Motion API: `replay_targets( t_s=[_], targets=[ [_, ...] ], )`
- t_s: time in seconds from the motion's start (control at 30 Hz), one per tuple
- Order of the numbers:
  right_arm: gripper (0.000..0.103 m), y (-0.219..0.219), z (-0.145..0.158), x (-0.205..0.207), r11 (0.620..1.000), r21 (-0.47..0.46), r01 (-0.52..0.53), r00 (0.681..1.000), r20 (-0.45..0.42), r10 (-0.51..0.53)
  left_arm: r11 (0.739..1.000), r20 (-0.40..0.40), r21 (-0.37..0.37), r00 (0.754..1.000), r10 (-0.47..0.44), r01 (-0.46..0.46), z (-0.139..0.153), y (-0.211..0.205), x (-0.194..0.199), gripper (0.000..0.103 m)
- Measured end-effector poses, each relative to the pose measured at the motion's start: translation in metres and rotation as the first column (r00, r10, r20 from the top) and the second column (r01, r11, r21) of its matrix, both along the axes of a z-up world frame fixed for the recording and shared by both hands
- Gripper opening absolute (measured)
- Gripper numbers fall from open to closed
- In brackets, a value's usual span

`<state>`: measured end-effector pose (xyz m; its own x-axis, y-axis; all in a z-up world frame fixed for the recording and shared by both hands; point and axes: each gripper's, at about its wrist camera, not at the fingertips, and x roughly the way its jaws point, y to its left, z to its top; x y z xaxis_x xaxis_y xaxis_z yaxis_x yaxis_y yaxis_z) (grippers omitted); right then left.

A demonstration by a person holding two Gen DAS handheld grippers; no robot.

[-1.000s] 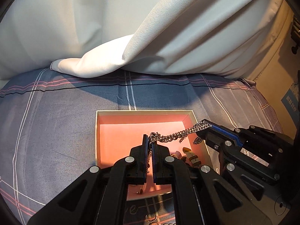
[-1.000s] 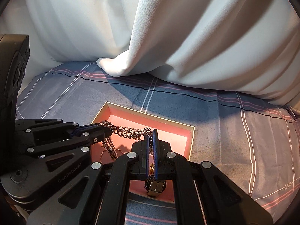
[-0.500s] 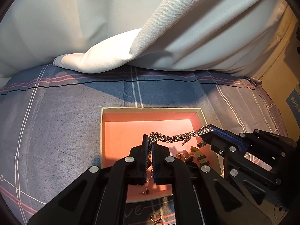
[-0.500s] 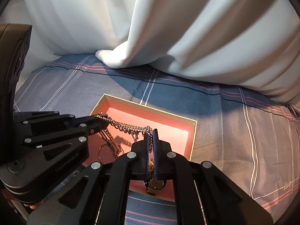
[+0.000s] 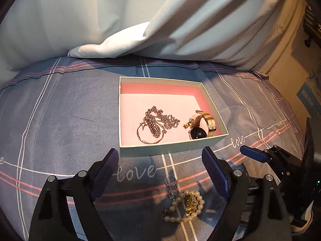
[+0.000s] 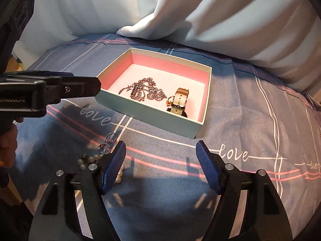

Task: Organize jewelry
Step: 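Withdraw both grippers toward the pearl bracelet, then lower the right gripper onto the pearl bracelet and close it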

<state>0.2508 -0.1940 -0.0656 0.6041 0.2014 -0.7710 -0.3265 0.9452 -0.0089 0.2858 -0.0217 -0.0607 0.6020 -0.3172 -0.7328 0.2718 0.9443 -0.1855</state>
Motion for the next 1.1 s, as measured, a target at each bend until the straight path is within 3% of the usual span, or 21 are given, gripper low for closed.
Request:
replay_targets(
  t_s=[0.17, 0.33, 0.43, 0.53, 0.67, 0.77, 0.83, 0.87, 0.9, 1.1],
  targets=[
    [0.072, 0.011, -0.020, -0.028, 0.997, 0.059, -0.048, 0.998, -0.038, 0.050, 1.000, -0.027, 0.015, 0.999, 0.019, -0.018, -0.029, 0.009, -0.026, 0.087],
    [0.072, 0.033, -0.038, -0.049, 0.992, 0.060, -0.113, 0.992, -0.040, 0.115, 0.999, -0.057, 0.033, 0.997, 0.046, -0.044, -0.053, 0.022, -0.043, 0.087],
    [0.072, 0.043, -0.044, -0.056, 0.988, 0.056, -0.144, 0.989, -0.031, 0.145, 0.999, -0.058, 0.047, 0.998, 0.014, -0.011, -0.061, 0.022, -0.052, 0.088],
    [0.072, 0.041, -0.041, -0.056, 0.989, 0.082, -0.119, 0.993, 0.004, 0.120, 0.995, -0.031, 0.094, 0.999, 0.039, -0.036, -0.064, 0.026, -0.060, 0.088],
    [0.073, 0.044, -0.046, -0.042, 0.988, 0.086, -0.131, 0.990, -0.040, 0.135, 0.995, -0.048, 0.093, 0.998, 0.039, -0.035, -0.066, 0.032, -0.058, 0.088],
    [0.080, 0.053, -0.049, -0.031, 0.985, 0.075, -0.154, 0.987, -0.044, 0.157, 0.995, -0.050, 0.089, 0.998, 0.045, -0.040, -0.067, 0.033, -0.055, 0.088],
    [0.071, 0.058, -0.049, -0.028, 0.982, 0.061, -0.178, 0.983, -0.030, 0.180, 0.996, -0.052, 0.084, 0.998, 0.044, -0.040, -0.066, 0.033, -0.053, 0.088],
    [0.051, 0.058, -0.048, -0.027, 0.981, 0.061, -0.186, 0.982, -0.018, 0.187, 0.996, -0.054, 0.078, 0.997, 0.050, -0.046, -0.066, 0.034, -0.053, 0.088],
    [0.043, 0.057, -0.046, -0.026, 0.979, 0.075, -0.188, 0.982, -0.018, 0.190, 0.997, -0.057, 0.067, 0.997, 0.053, -0.050, -0.066, 0.036, -0.053, 0.088],
    [0.041, 0.037, -0.031, -0.031, 0.983, 0.137, -0.122, 0.991, 0.063, 0.114, 0.997, -0.060, 0.048, 0.996, 0.064, -0.062, -0.065, 0.039, -0.052, 0.088]
  ],
)
